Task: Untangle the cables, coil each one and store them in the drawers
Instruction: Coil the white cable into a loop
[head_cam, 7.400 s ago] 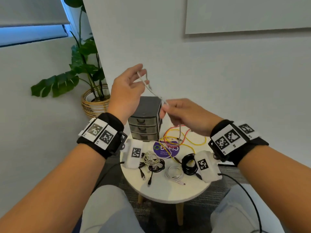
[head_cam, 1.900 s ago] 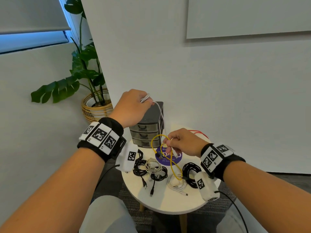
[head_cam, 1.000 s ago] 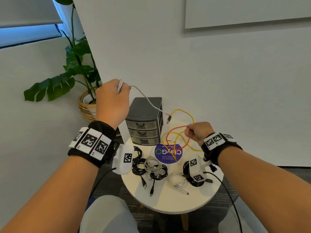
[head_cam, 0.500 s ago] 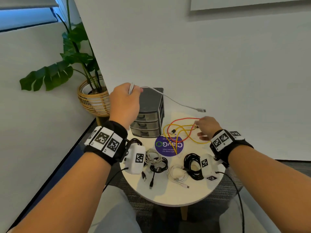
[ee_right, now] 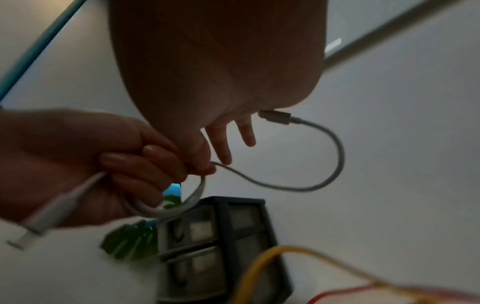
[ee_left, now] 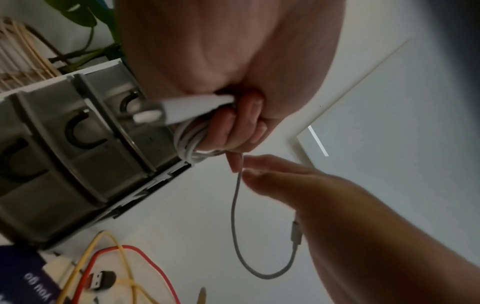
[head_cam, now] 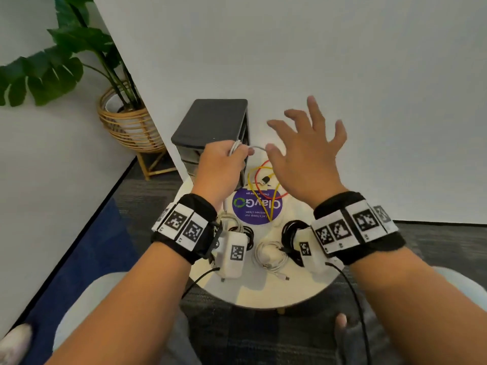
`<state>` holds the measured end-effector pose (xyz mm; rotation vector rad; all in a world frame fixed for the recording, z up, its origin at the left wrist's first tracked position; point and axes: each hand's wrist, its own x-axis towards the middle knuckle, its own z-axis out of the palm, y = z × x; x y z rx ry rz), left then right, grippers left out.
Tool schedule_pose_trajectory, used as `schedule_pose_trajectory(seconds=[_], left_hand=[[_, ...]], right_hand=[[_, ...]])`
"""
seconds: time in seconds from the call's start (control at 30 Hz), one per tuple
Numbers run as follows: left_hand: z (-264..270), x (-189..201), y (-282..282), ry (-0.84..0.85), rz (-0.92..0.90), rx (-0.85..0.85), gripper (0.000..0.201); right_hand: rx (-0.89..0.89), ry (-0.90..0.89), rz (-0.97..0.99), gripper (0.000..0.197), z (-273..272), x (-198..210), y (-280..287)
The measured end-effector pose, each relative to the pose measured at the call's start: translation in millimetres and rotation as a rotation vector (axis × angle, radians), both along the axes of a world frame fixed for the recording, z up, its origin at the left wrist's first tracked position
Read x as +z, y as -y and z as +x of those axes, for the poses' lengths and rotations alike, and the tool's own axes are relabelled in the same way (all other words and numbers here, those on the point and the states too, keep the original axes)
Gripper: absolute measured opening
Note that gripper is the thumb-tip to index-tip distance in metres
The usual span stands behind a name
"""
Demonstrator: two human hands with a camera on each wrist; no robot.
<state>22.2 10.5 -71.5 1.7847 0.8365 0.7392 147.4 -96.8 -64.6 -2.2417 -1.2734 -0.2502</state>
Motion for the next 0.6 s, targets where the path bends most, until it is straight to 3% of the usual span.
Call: schedule_pose_trajectory(seconds=[0.07, 0.17, 0.37, 0.47, 0.6], left_hand=[[0.4, -2.9, -1.9, 0.038, -0.047, -0.039, 0.027], [2.2, -3.1, -7.8, 0.065, -0.086, -0.096, 0.028], [5.5, 6.0, -17.9, 0.137, -0.263, -0.304, 0.036], [2.6, 5.2, -24.1, 0.146, -0.464, -0.493, 0.047], [-3.0, 8.3, -21.7, 0.050, -0.460, -0.617, 0.054]], right_hand=[[0.044, 0.257, -0.165, 0.046, -8.0, -9.6, -6.6], [0.073, 0.257, -0.234, 0.043, -8.5, -15.6, -20.0], [0.014, 0.245, -0.191, 0.018, 1.2, -18.4, -32.0], [0.142, 0.076, -0.158, 0.016, 14.4, -14.8, -28.3], [0.308, -0.112, -0.047, 0.007, 20.1, -17.0, -23.8]])
